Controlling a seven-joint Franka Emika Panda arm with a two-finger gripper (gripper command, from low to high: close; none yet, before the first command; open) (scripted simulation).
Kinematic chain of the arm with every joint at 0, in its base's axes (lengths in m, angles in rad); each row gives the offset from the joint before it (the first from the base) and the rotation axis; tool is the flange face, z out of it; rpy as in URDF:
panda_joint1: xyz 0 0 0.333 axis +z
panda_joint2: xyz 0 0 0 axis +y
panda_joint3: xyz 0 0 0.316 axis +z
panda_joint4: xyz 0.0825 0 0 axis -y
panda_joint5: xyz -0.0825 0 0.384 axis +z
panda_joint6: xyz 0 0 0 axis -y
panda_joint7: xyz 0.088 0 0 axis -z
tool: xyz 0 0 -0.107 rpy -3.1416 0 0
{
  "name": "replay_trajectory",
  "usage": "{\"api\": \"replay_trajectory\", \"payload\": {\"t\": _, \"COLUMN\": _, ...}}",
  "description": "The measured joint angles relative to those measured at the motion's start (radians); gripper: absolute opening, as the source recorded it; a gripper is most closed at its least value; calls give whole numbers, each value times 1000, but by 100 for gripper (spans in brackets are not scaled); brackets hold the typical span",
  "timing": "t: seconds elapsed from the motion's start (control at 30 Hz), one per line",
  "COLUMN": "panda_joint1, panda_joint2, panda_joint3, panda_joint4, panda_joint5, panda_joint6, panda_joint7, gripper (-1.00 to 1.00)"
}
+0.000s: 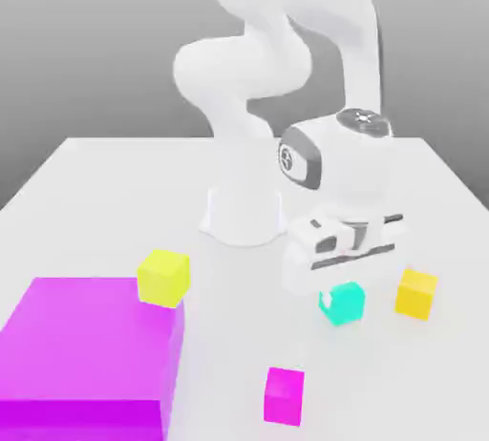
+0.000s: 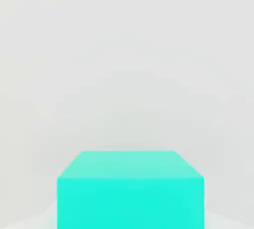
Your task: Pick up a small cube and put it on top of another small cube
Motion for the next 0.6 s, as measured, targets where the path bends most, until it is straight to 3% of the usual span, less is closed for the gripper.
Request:
{"api": "replay_trajectory", "payload": {"t": 0.1, "panda_joint1": 36, "panda_joint2": -99, "panda_joint3": -4, "panda_joint4": -7, "panda_joint5": 29, "panda_joint6": -92, "panda_joint7": -20, "gripper": -100}}
{"api": "replay_trajectory", "payload": {"t": 0.3, "panda_joint1": 207, "panda_joint2": -173, "panda_joint3": 124, "panda_joint4": 132, "panda_joint5": 73, "panda_joint6": -303, "panda_joint7": -77, "gripper": -100}}
{"api": "replay_trajectory", "payload": {"t": 0.5, "panda_joint1": 220, "panda_joint2": 15, "panda_joint3": 124, "panda_joint4": 156, "panda_joint5": -33, "panda_joint6": -143, "panda_joint7": -6, "gripper": -100}}
{"api": "replay_trajectory", "payload": {"t": 0.53, "panda_joint1": 223, "panda_joint2": 39, "panda_joint3": 117, "panda_joint4": 158, "panda_joint5": -52, "panda_joint6": -121, "panda_joint7": 8, "gripper": 100}}
{"api": "replay_trajectory", "payload": {"t": 0.6, "panda_joint1": 223, "panda_joint2": 39, "panda_joint3": 117, "panda_joint4": 158, "panda_joint5": -52, "panda_joint6": -121, "panda_joint7": 8, "gripper": 100}}
